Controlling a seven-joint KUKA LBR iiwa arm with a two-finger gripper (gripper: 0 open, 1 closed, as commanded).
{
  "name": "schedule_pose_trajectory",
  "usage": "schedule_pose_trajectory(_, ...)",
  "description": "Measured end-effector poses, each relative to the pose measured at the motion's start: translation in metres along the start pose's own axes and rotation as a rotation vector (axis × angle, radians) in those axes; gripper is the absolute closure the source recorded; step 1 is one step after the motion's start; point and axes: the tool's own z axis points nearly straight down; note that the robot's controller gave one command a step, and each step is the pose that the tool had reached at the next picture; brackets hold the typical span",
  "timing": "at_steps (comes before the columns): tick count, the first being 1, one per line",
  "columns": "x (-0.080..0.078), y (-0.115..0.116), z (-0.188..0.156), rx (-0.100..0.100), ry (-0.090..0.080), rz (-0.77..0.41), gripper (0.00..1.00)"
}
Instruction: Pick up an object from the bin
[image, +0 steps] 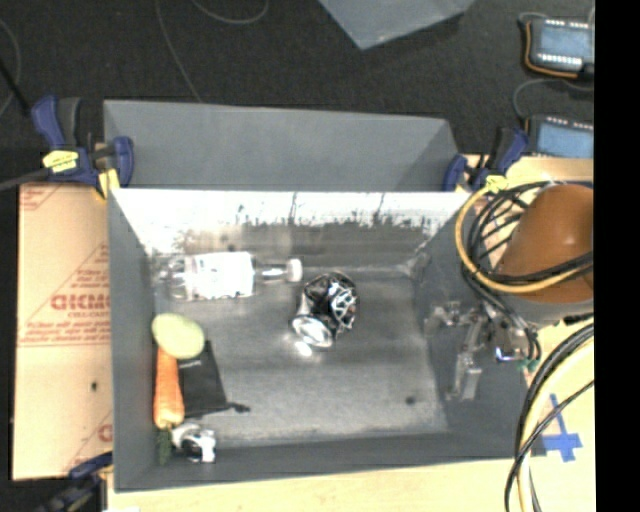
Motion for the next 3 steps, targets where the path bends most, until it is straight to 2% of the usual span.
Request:
schedule_pose_trajectory(1,-0.002,0.001,-0.005,0.002,-0.008,-0.004,0.0)
schedule_pose_trajectory(2,-0.018,0.01,0.023,0.002,-0.011,0.052,0.0)
schedule_pose_trajectory(3,-0.059,0.026,0.057,0.001,-0.012,0.071,0.0)
